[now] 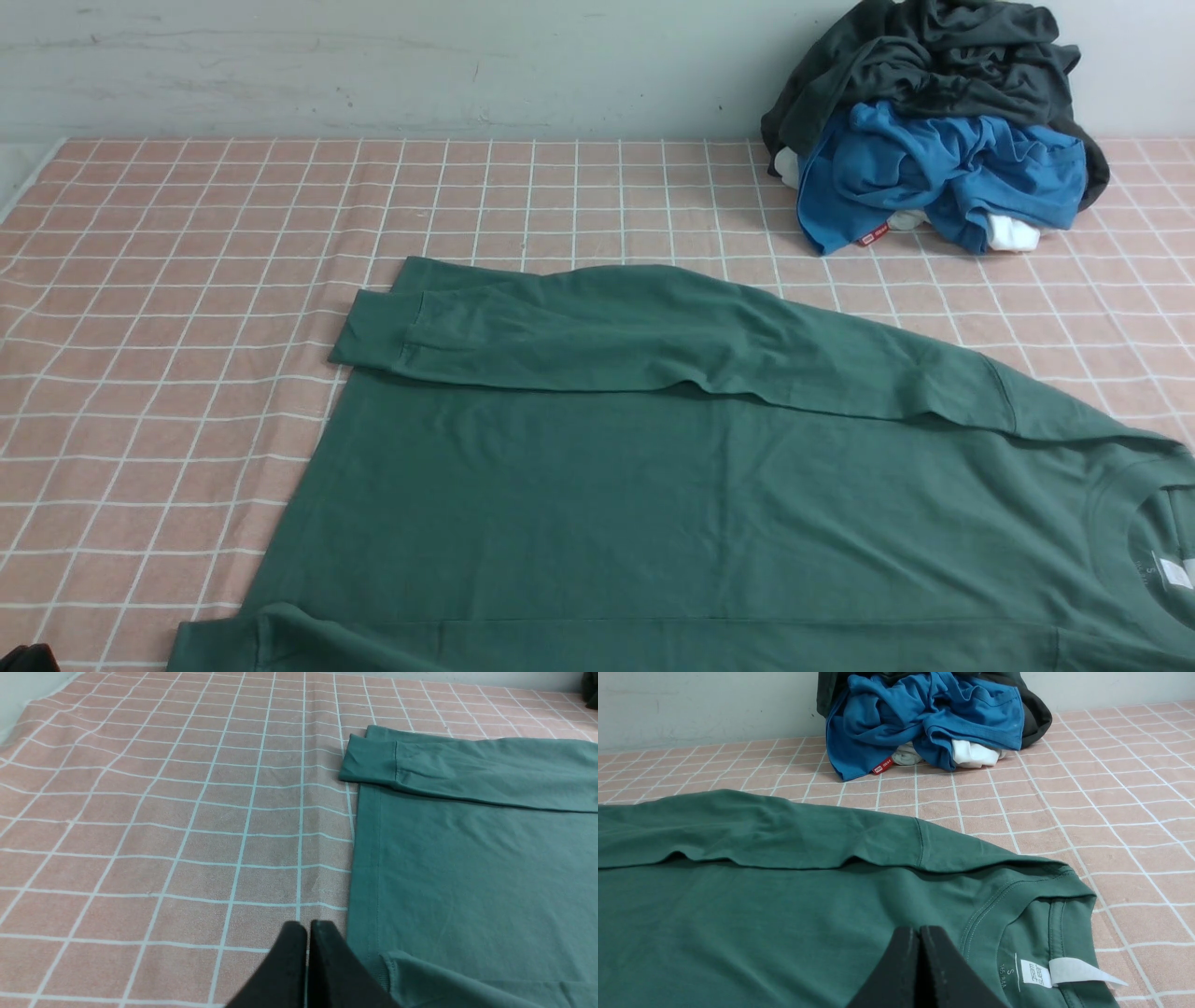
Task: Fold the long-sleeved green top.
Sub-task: Use the left arm to clamp the cuff closest to it
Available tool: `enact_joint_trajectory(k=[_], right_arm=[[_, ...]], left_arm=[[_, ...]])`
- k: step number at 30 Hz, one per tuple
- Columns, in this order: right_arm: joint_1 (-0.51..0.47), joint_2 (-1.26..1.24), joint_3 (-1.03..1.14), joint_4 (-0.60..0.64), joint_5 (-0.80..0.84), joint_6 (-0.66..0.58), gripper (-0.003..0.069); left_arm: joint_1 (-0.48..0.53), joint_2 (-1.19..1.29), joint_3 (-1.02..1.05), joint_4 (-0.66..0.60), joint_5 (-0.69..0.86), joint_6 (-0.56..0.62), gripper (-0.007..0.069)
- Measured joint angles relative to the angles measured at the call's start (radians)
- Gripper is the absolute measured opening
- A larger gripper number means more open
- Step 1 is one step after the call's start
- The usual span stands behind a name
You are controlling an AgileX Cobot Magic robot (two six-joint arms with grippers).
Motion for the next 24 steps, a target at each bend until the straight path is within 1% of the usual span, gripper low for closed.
enact_joint_trajectory(k=[14,16,17,18,19,20,21,22,24], right_arm=[[0.000,0.000,0.000,0.022,0.001,0.021,-0.0014],[0.000,0.000,0.000,0.046,0.001,0.023,-0.0014],[0.000,0.000,0.000,0.058,0.001,0.023,-0.0014],[0.000,0.000,0.000,0.131,0.001,0.029,-0.0014],[0.000,0.000,0.000,0.140,0.001,0.034,-0.0014],[0.000,0.000,0.000,0.227,0.002,0.055,-0.0014],[0.000,0.000,0.000,0.256,0.002,0.060,-0.0014],[0.000,0.000,0.000,0.356,0.005,0.098,-0.0014],[0.000,0.000,0.001,0.548,0.010,0.163,-0.0014]], left_arm=[[0.000,0.000,0.000,0.006,-0.001,0.009,-0.0003],[0.000,0.000,0.000,-0.027,-0.001,-0.029,-0.0003],[0.000,0.000,0.000,-0.061,-0.001,-0.047,-0.0003],[0.000,0.000,0.002,-0.179,-0.001,-0.134,-0.0003],[0.000,0.000,0.003,-0.194,-0.001,-0.144,-0.0003],[0.000,0.000,0.006,-0.325,-0.001,-0.221,-0.0003],[0.000,0.000,0.006,-0.341,-0.001,-0.229,-0.0003],[0.000,0.000,0.009,-0.451,0.000,-0.283,-0.0003],[0.000,0.000,0.009,-0.568,-0.001,-0.323,-0.0003]])
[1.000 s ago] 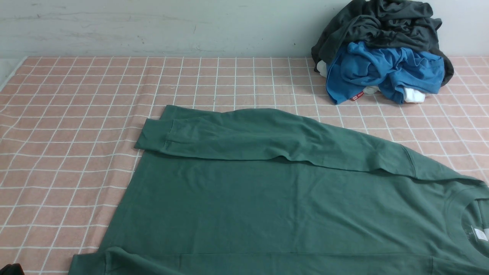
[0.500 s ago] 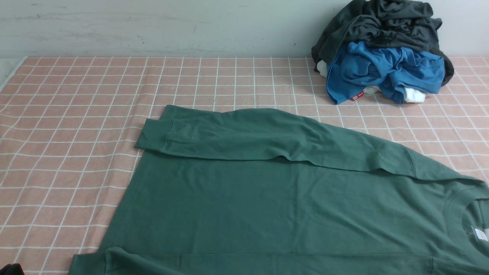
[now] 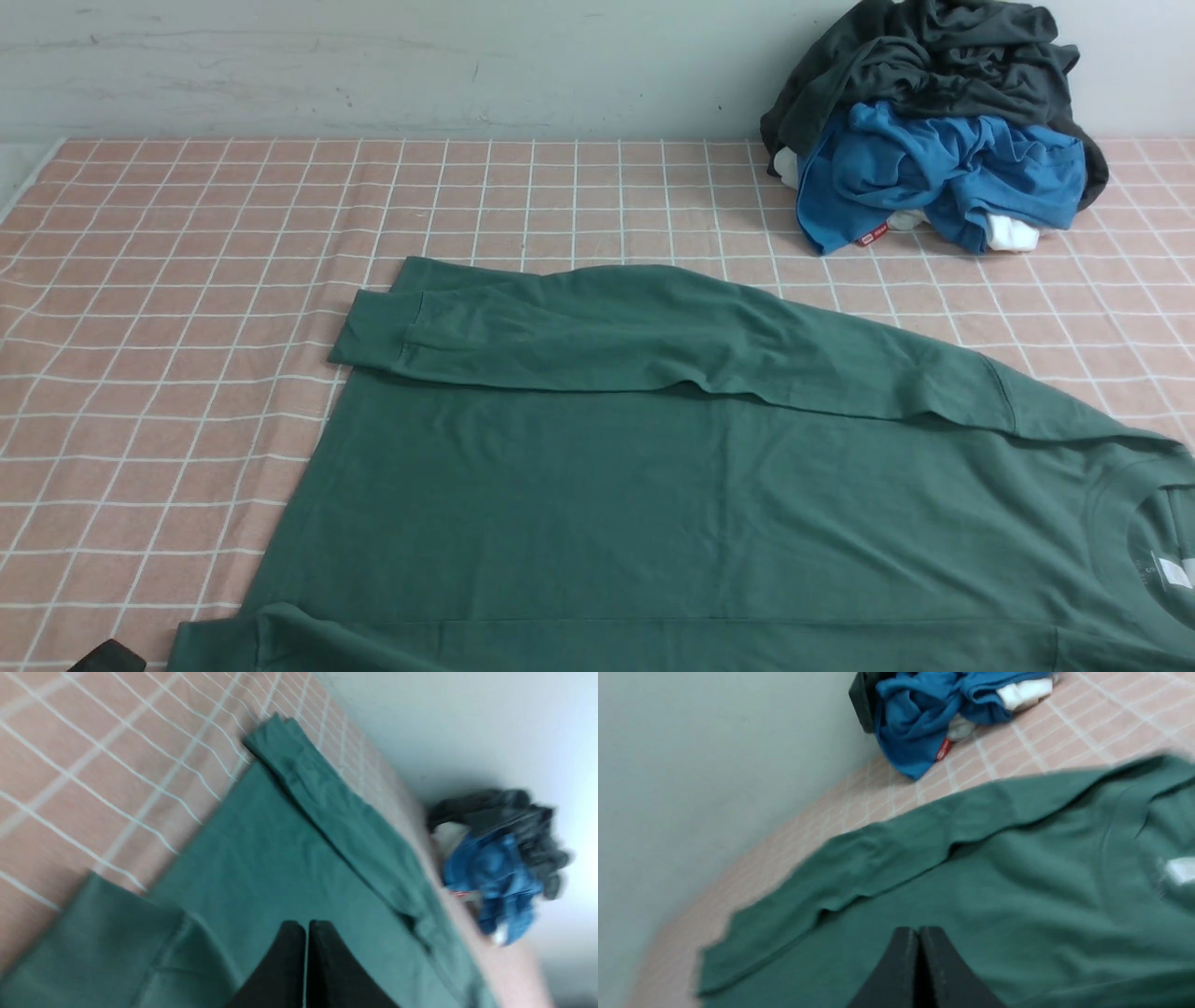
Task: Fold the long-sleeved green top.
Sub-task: Use the left arm to clamp the cuff closest to it
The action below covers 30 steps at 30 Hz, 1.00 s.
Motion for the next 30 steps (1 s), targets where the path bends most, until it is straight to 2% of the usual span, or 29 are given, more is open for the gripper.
enact_joint_trajectory(k=[3,4,9,11,12,14,15,16,17,19,22,23,25,27,28,29,30], right_arm=[[0.000,0.000,-0.001,0.254,-0.002,0.051,-0.0014],[0.000,0.000,-0.002,0.296,-0.005,0.051,-0.0014],[0.000,0.000,-0.002,0.344,-0.011,-0.014,-0.0014],[0.000,0.000,-0.002,0.355,-0.004,-0.047,-0.0014],[0.000,0.000,-0.002,0.354,-0.002,-0.052,-0.0014],[0.000,0.000,-0.011,0.363,0.026,-0.154,-0.0014],[0.000,0.000,-0.015,0.363,0.032,-0.175,-0.0014],[0.001,0.000,-0.050,0.360,0.050,-0.260,-0.0014],[0.001,0.000,-0.056,0.355,0.051,-0.271,-0.0014],[0.001,0.059,-0.180,0.286,0.053,-0.394,-0.0014],[0.001,0.177,-0.288,0.181,0.087,-0.455,-0.0014],[0.001,0.298,-0.413,0.080,0.168,-0.508,-0.0014],[0.001,0.437,-0.534,-0.017,0.277,-0.550,-0.0014],[0.001,0.479,-0.573,-0.055,0.318,-0.564,-0.0014],[0.002,0.584,-0.669,-0.114,0.436,-0.583,-0.0014],[0.004,0.608,-0.690,-0.124,0.465,-0.588,-0.0014],[0.019,0.705,-0.764,-0.153,0.579,-0.595,-0.0014]], left_arm=[[0.000,0.000,0.000,-0.087,0.000,-0.019,-0.0003],[0.000,0.000,0.000,-0.096,0.000,-0.021,-0.0003],[0.000,0.000,-0.001,-0.118,0.002,0.001,-0.0003],[0.000,0.000,-0.034,-0.117,0.027,0.103,-0.0003],[0.000,0.000,-0.040,-0.117,0.030,0.103,-0.0003],[0.000,0.000,-0.133,-0.107,0.069,0.296,-0.0003],[0.000,0.002,-0.151,-0.103,0.079,0.347,-0.0003],[0.000,0.035,-0.239,-0.079,0.126,0.466,-0.0003],[0.000,0.042,-0.249,-0.071,0.141,0.490,-0.0003],[0.000,0.191,-0.386,0.027,0.273,0.585,-0.0003],[0.000,0.336,-0.491,0.155,0.390,0.615,-0.0003],[-0.003,0.487,-0.599,0.270,0.503,0.625,-0.0003],[-0.012,0.613,-0.687,0.394,0.589,0.627,-0.0003],[-0.020,0.665,-0.720,0.439,0.621,0.624,-0.0002],[-0.042,0.749,-0.767,0.506,0.665,0.601,0.0001],[-0.054,0.782,-0.782,0.529,0.677,0.586,0.0007],[-0.094,0.874,-0.809,0.573,0.691,0.543,0.0024]])
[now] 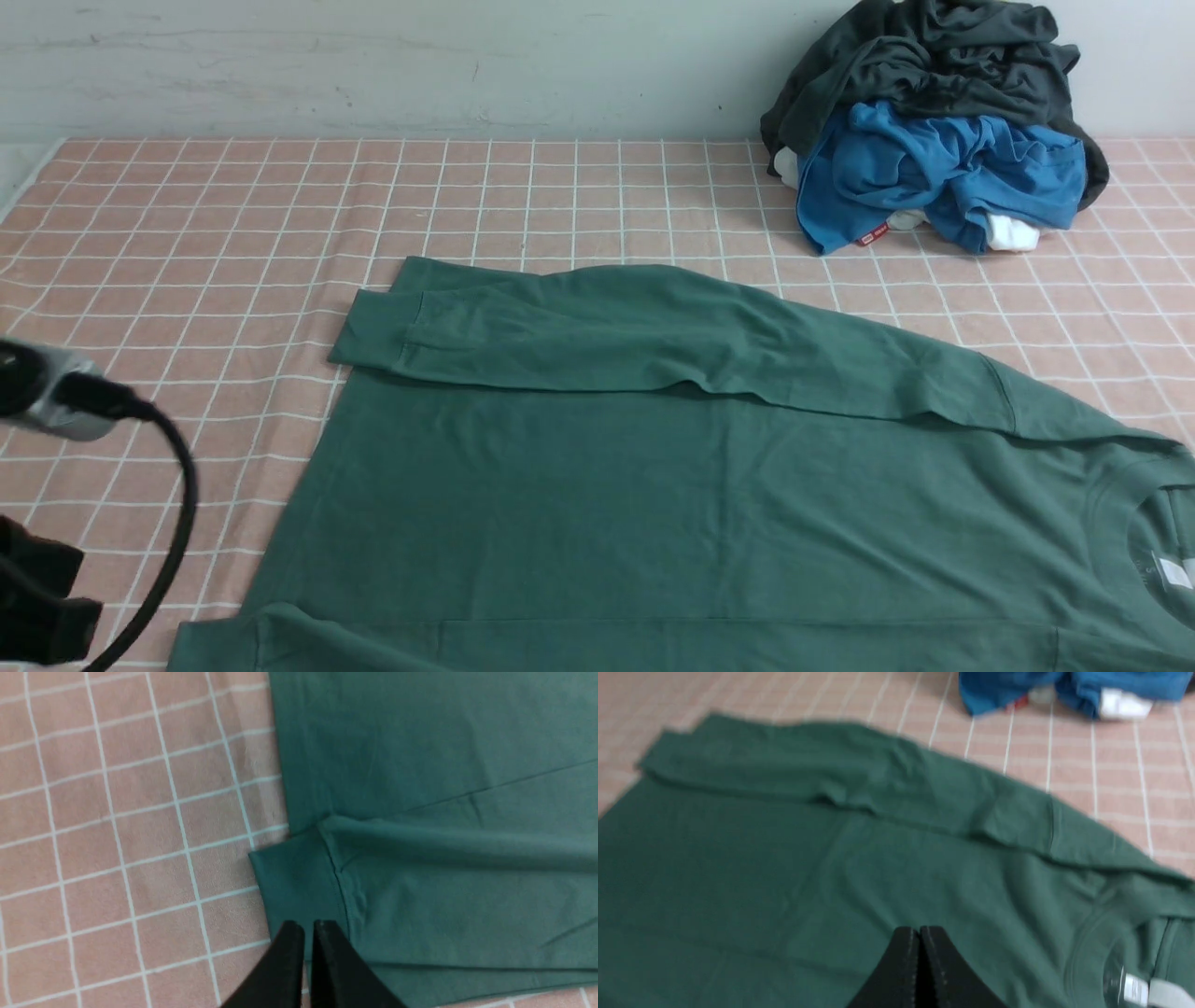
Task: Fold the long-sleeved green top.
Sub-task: Use the left arm to clamp the cuff closest to it
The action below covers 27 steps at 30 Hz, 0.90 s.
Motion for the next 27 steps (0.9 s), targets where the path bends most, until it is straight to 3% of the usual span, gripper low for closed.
enact_joint_trajectory(k=[3,8,12,15,22,27], right_arm=[[0.071,0.103,-0.052,-0.009,0.106,-0.003,-0.0014],[0.216,0.195,-0.055,-0.054,0.254,-0.005,-0.0014],[0.272,0.219,-0.055,-0.133,0.296,-0.002,-0.0014],[0.275,0.219,-0.055,-0.155,0.295,0.008,-0.0014],[0.278,0.219,-0.055,-0.165,0.255,0.015,-0.0014],[0.279,0.219,-0.055,-0.167,0.240,0.016,-0.0014]], left_arm=[[-0.065,0.127,-0.007,0.016,0.002,-0.030,0.0074],[-0.152,0.356,-0.008,0.017,-0.033,-0.032,0.0232],[-0.159,0.504,-0.009,0.021,-0.128,-0.036,0.0365],[-0.159,0.589,-0.009,0.037,-0.205,-0.036,0.0419],[-0.159,0.745,-0.010,0.047,-0.349,-0.021,0.0441],[-0.159,0.782,-0.021,0.011,-0.354,0.047,0.0329]])
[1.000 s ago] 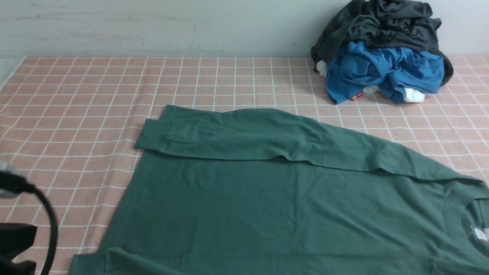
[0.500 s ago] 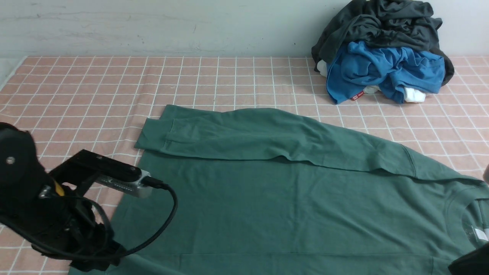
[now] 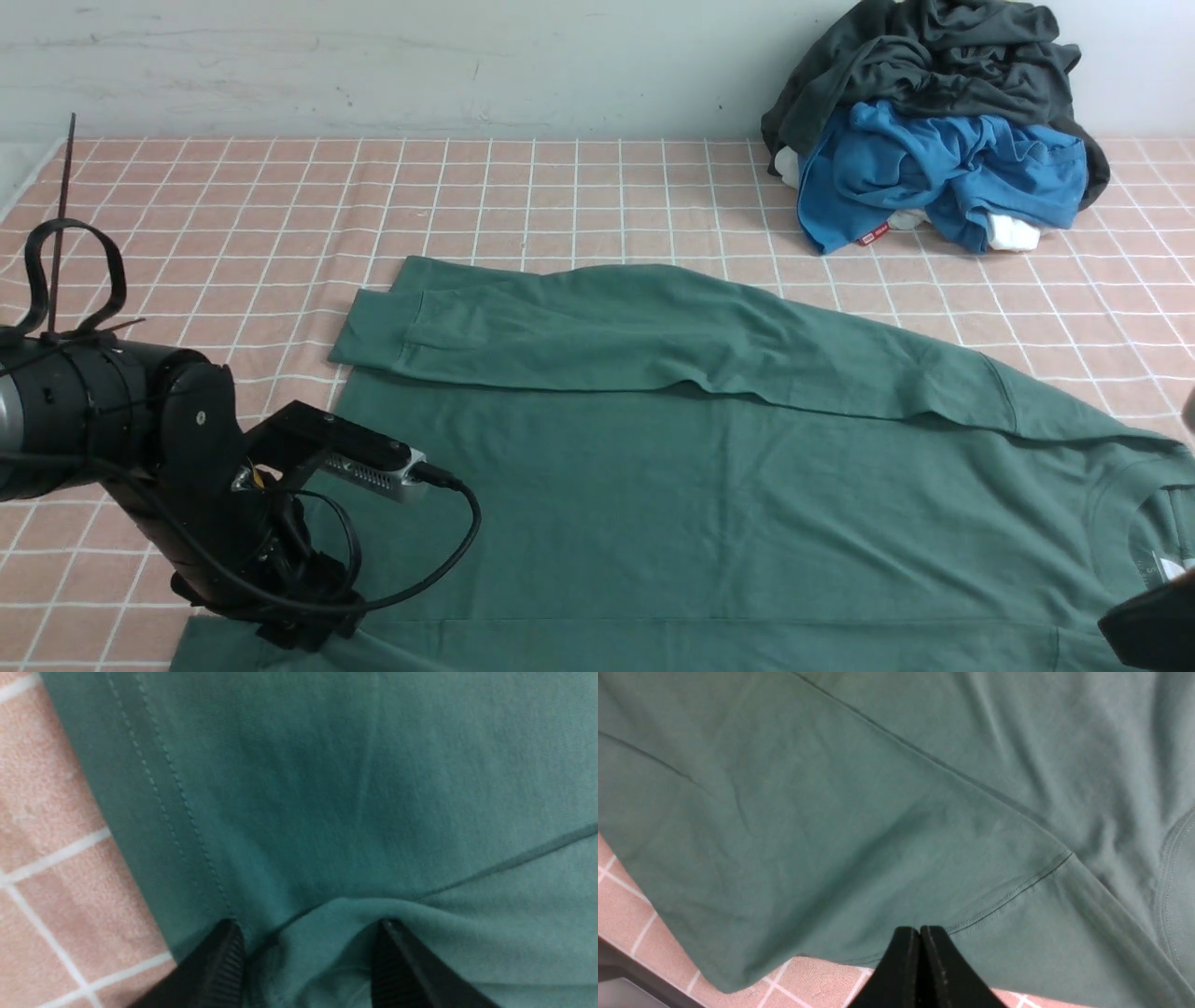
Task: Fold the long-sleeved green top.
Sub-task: Use the left arm to clamp the cuff closest to it, then use the left arm to drag and place the cuff at the centered position on the left edge of the fabric, then use the left arm to clamp the cuff farthest from it
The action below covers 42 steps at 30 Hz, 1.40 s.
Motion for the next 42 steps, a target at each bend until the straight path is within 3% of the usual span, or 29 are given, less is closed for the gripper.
enact_joint_trajectory(k=[6,14,24,30,34,35,38,42], right_arm=[[0.000,0.000,0.000,0.000,-0.020,0.000,-0.0014],[0.000,0.000,0.000,-0.005,-0.072,0.015,-0.0014],[0.000,0.001,0.000,-0.168,-0.093,0.194,-0.0014],[0.000,0.001,0.000,-0.293,-0.091,0.328,-0.0014],[0.000,0.026,0.000,-0.389,-0.090,0.420,-0.0014],[0.000,0.031,0.000,-0.392,-0.090,0.424,-0.0013],[-0.001,0.091,0.000,-0.399,-0.095,0.438,-0.0006],[-0.001,0.163,0.000,-0.395,-0.123,0.438,-0.0003]], left_arm=[[0.000,-0.023,-0.063,-0.038,0.089,0.047,0.0038],[0.000,-0.046,-0.278,-0.039,0.172,0.054,0.0019],[0.002,0.045,-0.555,-0.025,0.184,0.054,0.0021],[0.005,0.176,-0.585,-0.012,0.214,0.052,0.0099],[0.005,0.242,-0.598,-0.005,0.214,0.041,0.0265],[0.005,0.245,-0.601,-0.002,0.214,0.037,0.0282],[0.009,0.261,-0.657,0.031,0.222,-0.022,0.0428],[0.038,0.287,-0.758,0.047,0.255,-0.083,0.0503]])
